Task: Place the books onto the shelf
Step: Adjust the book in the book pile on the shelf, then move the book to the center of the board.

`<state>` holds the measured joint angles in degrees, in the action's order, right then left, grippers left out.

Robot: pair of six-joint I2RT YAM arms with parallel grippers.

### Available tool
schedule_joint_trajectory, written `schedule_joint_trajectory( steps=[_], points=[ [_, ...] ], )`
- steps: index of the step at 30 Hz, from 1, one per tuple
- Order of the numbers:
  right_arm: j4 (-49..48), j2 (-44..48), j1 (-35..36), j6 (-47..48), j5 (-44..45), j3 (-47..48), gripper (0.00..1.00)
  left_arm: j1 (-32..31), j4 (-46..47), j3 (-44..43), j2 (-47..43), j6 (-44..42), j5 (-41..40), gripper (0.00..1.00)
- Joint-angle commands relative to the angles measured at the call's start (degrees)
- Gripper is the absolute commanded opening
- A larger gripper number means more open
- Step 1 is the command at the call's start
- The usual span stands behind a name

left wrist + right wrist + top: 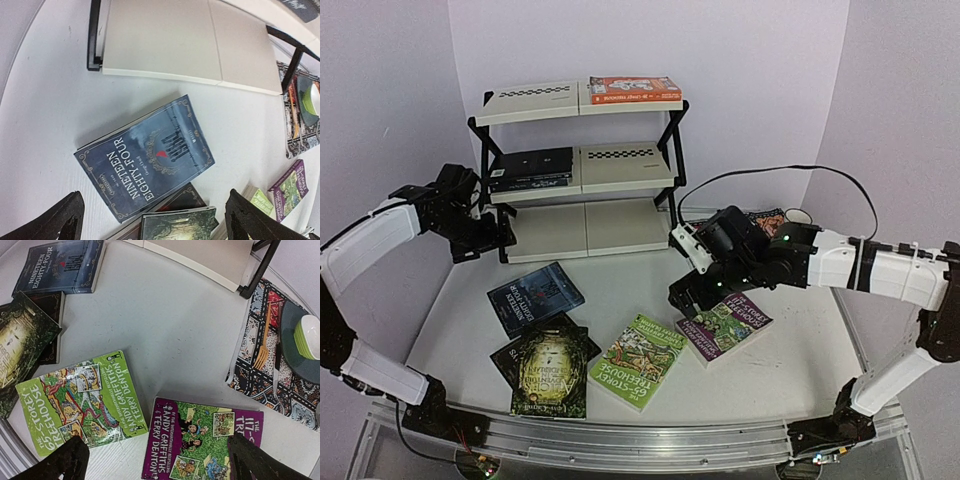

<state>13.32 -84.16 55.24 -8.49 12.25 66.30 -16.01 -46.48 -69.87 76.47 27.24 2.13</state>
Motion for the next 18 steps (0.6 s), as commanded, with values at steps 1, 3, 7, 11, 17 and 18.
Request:
schedule_joint_trajectory(
  steps=[1, 3, 7, 11, 17, 18],
  points=[
    [4.23, -2.72, -0.25, -7.4, -2.73, 4.09, 0.98, 2.68, 1.04, 4.1, -1.46, 1.77, -2.32, 1.0],
    [4.75, -3.61, -0.3, -9.1, -3.53, 4.43, 0.98, 3.33, 1.96, 5.79, -1.54, 1.76, -2.31, 1.0],
    [4.96, -5.78, -0.3, -12.56, -7.02, 5.07, 0.98, 4.97, 4.39, 8.16, 0.57, 2.08, 0.74, 1.0],
    [4.96, -8.86, -0.15, -15.88, -11.57, 5.81, 0.98, 7.11, 7.02, 9.92, 3.44, 2.45, 3.07, 0.99],
    [4.78, -11.39, 0.15, -16.36, -12.91, 6.74, 0.98, 9.51, 12.88, 10.82, 8.31, 2.92, 6.81, 1.0],
    [4.74, -11.73, 0.13, -16.11, -13.41, 7.0, 0.98, 9.89, 13.62, 10.46, 9.69, 2.86, 7.37, 1.0]
  ],
)
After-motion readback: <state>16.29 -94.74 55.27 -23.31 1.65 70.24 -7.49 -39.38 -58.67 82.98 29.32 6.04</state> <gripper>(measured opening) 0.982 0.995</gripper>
